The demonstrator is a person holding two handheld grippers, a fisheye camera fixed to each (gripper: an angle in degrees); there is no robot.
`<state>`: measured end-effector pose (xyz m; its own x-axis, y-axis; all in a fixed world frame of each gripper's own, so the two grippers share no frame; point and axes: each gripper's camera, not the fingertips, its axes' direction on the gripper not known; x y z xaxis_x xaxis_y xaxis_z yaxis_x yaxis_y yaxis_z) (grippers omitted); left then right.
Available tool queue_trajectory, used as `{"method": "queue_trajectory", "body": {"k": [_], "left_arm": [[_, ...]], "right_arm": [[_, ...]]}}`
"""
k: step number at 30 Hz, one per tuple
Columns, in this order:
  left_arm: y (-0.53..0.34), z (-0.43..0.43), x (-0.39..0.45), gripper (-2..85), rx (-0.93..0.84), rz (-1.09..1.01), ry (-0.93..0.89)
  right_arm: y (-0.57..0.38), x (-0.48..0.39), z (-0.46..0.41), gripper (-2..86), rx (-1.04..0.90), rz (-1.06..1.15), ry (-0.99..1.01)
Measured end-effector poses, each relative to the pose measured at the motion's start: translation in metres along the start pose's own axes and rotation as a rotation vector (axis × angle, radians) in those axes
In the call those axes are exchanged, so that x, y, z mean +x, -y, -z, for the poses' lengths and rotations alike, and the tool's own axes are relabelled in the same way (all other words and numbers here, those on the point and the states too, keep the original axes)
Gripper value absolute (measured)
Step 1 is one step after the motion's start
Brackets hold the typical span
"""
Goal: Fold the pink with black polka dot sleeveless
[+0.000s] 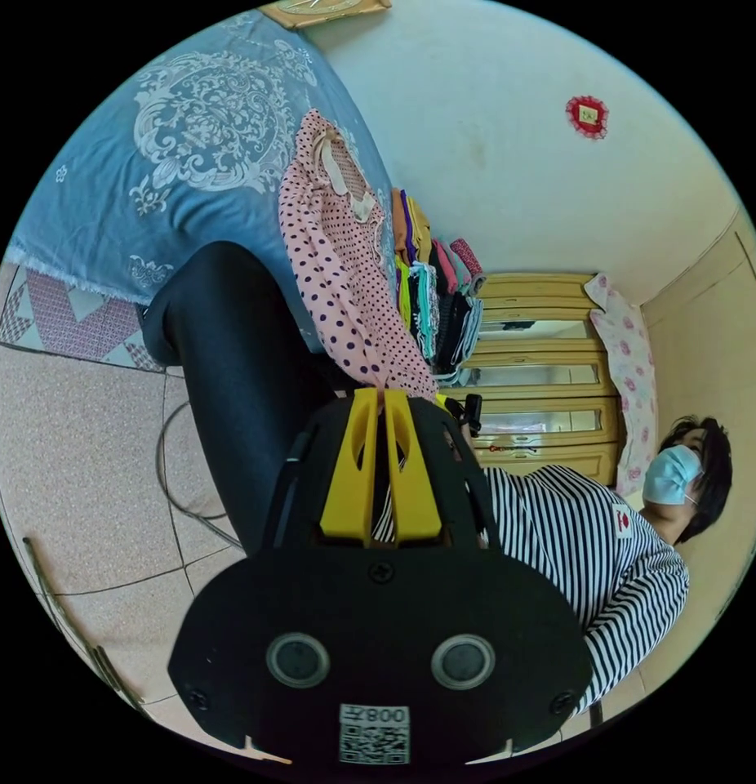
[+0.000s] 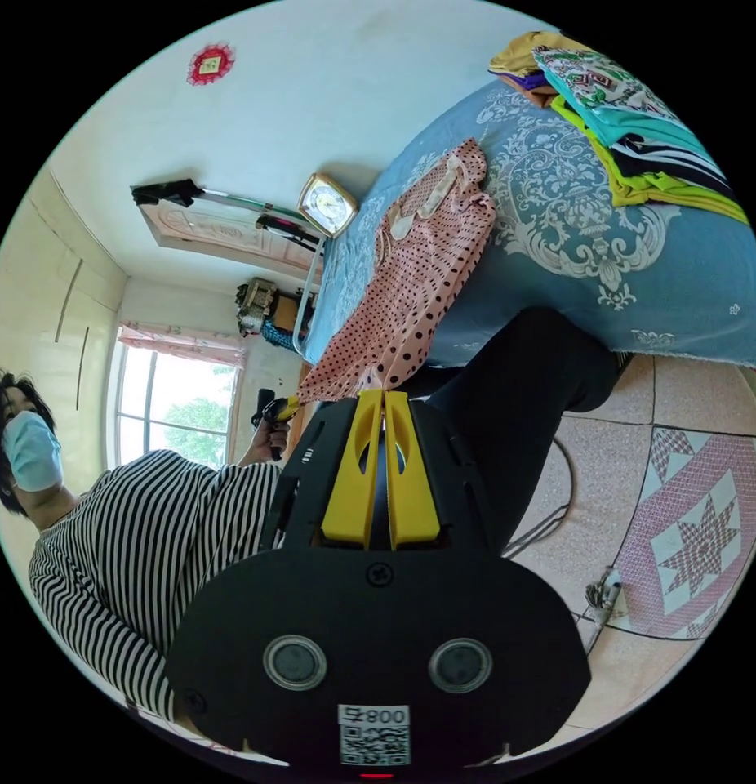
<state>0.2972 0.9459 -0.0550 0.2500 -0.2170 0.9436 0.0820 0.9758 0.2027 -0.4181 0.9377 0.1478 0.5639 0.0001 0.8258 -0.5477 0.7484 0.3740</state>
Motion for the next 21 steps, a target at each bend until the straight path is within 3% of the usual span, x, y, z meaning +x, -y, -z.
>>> {"method": "queue_trajectory", "body": {"k": [11, 21], "left_arm": [[0.113, 0.000, 0.010, 1.2, 0.015, -0.067, -0.012], [0.293, -0.003, 0.032, 1.2, 0.043, -0.137, -0.004]], "right_arm": [[0.057, 0.028, -0.044, 0.1, 0.045, 0.034, 0.002], [0.181, 0.045, -0.098, 0.1, 0.097, 0.111, -0.038]]}}
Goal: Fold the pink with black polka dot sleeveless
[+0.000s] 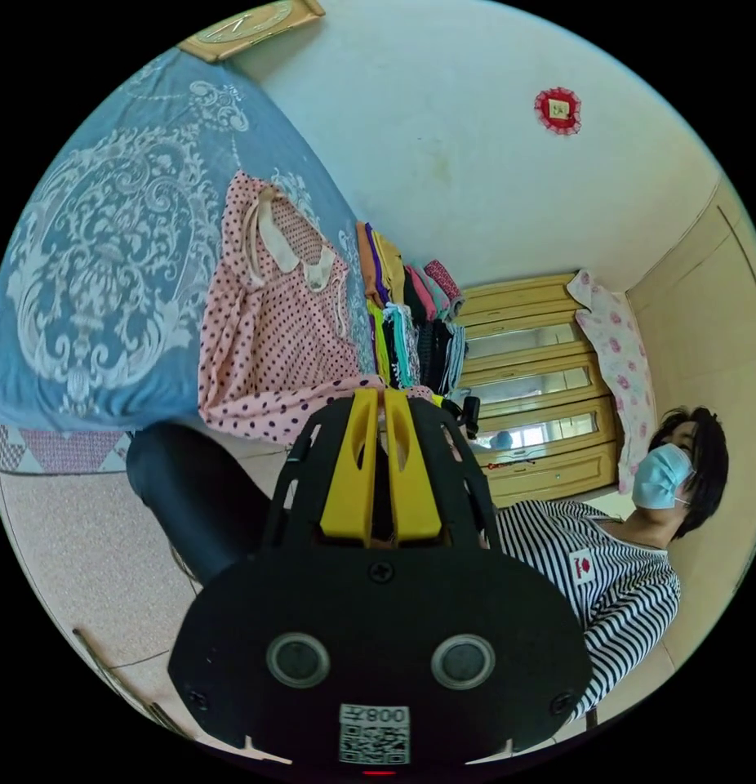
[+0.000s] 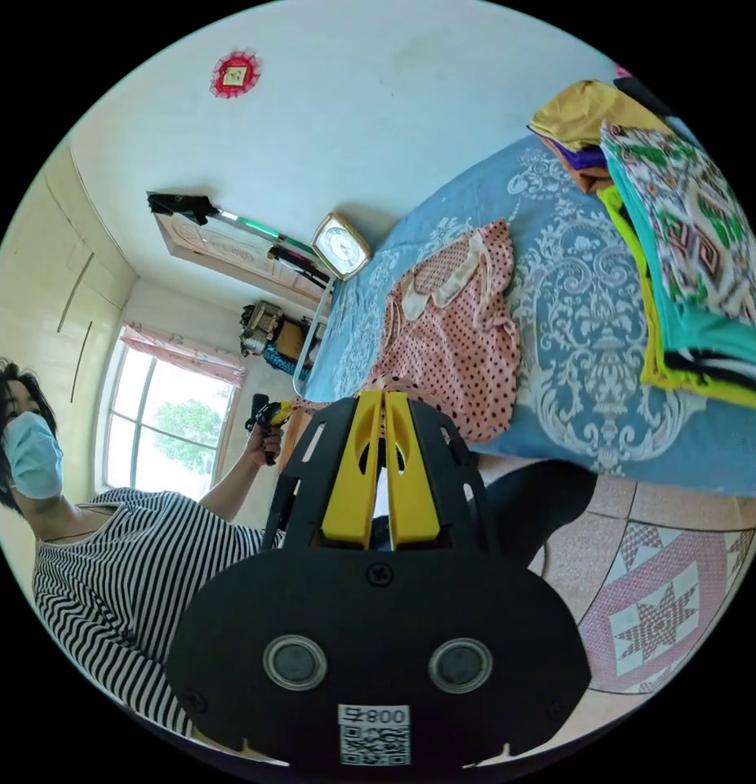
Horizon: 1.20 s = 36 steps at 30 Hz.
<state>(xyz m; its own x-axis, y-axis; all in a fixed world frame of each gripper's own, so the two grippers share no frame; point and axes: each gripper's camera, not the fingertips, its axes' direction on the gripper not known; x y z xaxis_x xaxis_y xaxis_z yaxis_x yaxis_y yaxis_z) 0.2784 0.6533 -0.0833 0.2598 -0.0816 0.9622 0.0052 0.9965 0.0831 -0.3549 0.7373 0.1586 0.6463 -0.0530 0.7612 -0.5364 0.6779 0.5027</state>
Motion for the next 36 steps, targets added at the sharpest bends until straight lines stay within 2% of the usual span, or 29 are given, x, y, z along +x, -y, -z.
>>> {"method": "queue_trajectory", "body": {"k": [9, 16, 28, 36], "left_arm": [[0.195, -0.019, -0.018, 1.2, 0.015, -0.022, 0.048], [0.335, -0.041, -0.060, 1.3, 0.039, 0.044, 0.068], [0.533, -0.074, -0.125, 1.2, 0.069, 0.133, 0.113], [0.628, -0.088, -0.154, 1.3, 0.075, 0.181, 0.153]], "right_arm": [[0.134, 0.040, -0.099, 0.2, -0.013, 0.046, -0.099], [0.220, 0.100, -0.192, 0.2, -0.041, 0.004, -0.135], [0.339, 0.207, -0.354, 0.2, -0.090, -0.078, -0.159], [0.394, 0.255, -0.452, 0.2, -0.135, -0.111, -0.193]]}}
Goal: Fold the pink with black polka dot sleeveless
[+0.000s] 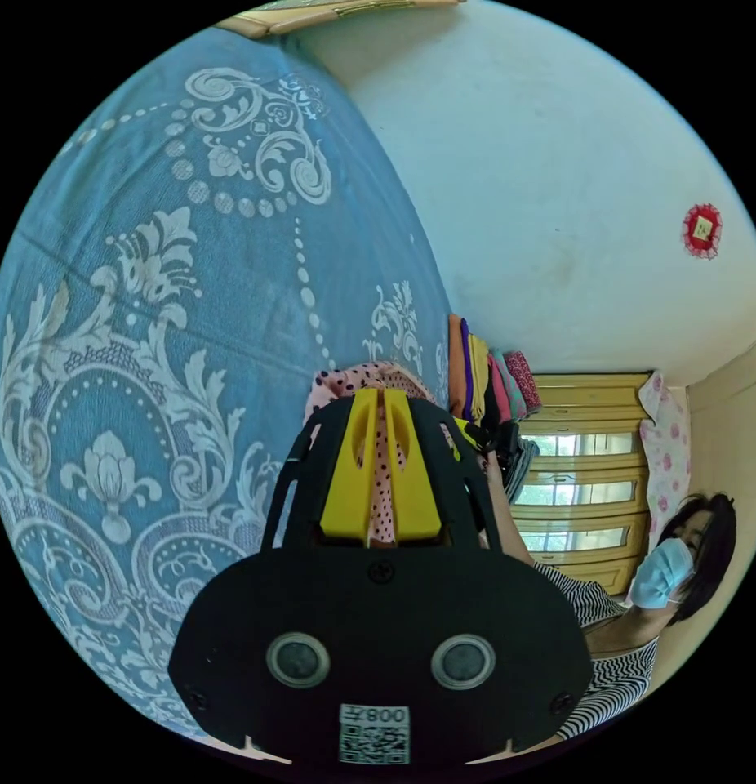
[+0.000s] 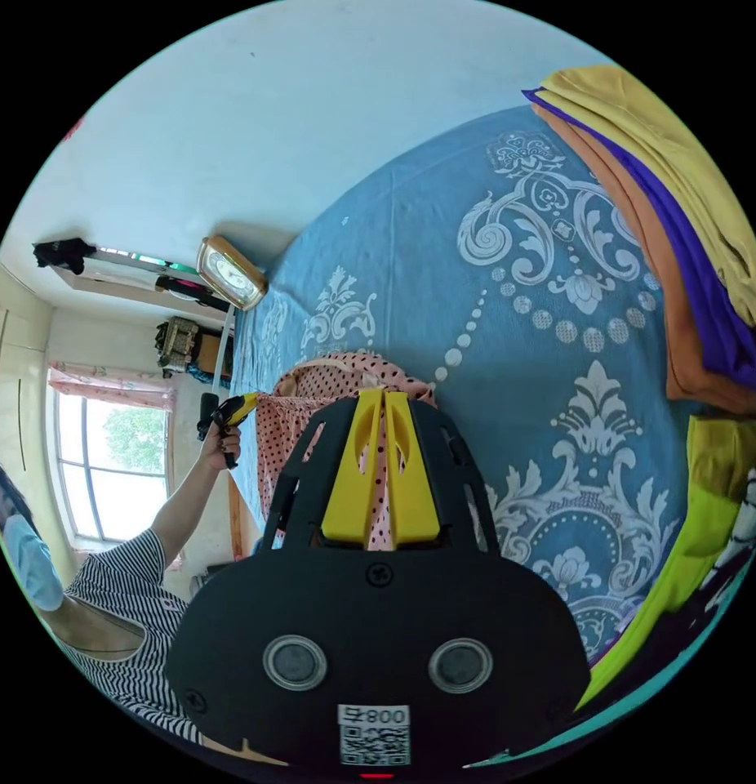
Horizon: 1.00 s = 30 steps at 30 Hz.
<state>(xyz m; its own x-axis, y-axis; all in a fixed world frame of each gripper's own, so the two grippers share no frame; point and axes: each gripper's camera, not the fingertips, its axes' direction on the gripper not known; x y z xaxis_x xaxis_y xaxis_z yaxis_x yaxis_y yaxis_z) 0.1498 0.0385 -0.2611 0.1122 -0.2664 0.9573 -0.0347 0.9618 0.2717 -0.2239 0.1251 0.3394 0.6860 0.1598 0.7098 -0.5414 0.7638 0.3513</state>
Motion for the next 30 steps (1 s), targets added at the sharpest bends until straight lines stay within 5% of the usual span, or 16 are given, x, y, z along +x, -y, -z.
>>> {"method": "queue_trajectory", "body": {"k": [30], "left_arm": [[0.179, 0.038, 0.086, 6.4, 0.156, -0.039, -0.058]], "right_arm": [[0.073, -0.060, -0.120, 2.5, 0.086, -0.056, 0.068]]}}
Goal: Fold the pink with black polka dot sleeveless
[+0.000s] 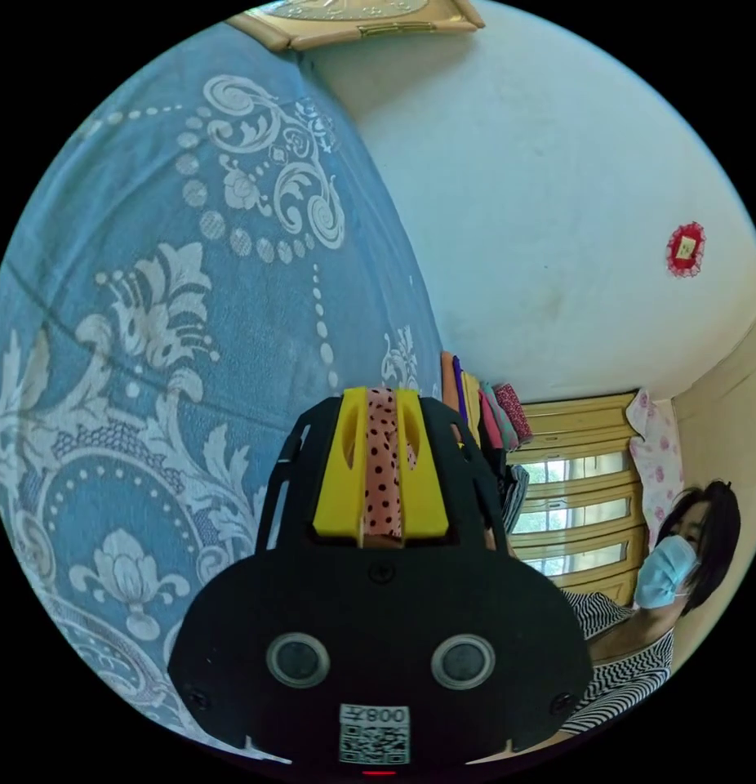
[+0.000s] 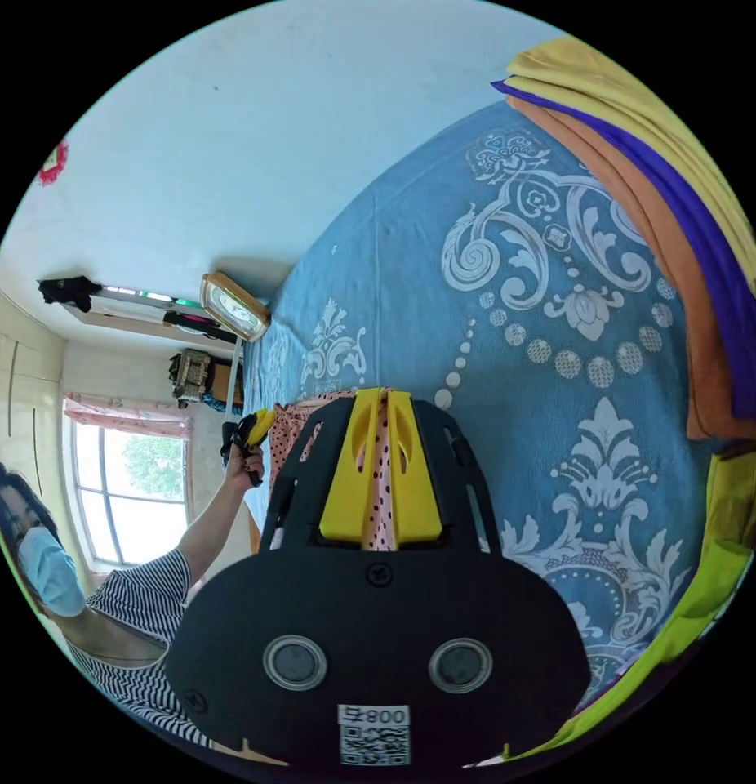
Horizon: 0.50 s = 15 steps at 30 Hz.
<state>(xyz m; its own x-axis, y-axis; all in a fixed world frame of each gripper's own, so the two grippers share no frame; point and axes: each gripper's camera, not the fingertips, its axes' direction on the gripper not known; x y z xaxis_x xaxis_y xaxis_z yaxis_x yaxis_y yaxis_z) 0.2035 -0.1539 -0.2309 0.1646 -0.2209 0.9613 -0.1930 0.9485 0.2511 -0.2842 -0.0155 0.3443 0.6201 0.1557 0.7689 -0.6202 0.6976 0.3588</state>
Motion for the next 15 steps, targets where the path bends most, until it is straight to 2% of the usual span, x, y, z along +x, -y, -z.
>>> {"method": "queue_trajectory", "body": {"k": [3, 7, 10, 15], "left_arm": [[0.000, 0.016, 0.031, 6.7, 0.014, -0.062, 0.036], [-0.005, 0.004, 0.094, 7.0, -0.088, -0.214, 0.123], [-0.005, -0.021, 0.143, 7.2, -0.188, -0.364, 0.274], [-0.003, -0.058, 0.196, 6.5, -0.301, -0.506, 0.539]], "right_arm": [[-0.007, -0.024, 0.010, 4.0, 0.049, 0.022, 0.009], [-0.018, -0.069, 0.012, 5.6, 0.083, 0.086, -0.009], [-0.031, -0.140, -0.019, 5.9, 0.003, 0.248, -0.148], [-0.041, -0.221, -0.116, 5.2, -0.182, 0.426, -0.561]]}}
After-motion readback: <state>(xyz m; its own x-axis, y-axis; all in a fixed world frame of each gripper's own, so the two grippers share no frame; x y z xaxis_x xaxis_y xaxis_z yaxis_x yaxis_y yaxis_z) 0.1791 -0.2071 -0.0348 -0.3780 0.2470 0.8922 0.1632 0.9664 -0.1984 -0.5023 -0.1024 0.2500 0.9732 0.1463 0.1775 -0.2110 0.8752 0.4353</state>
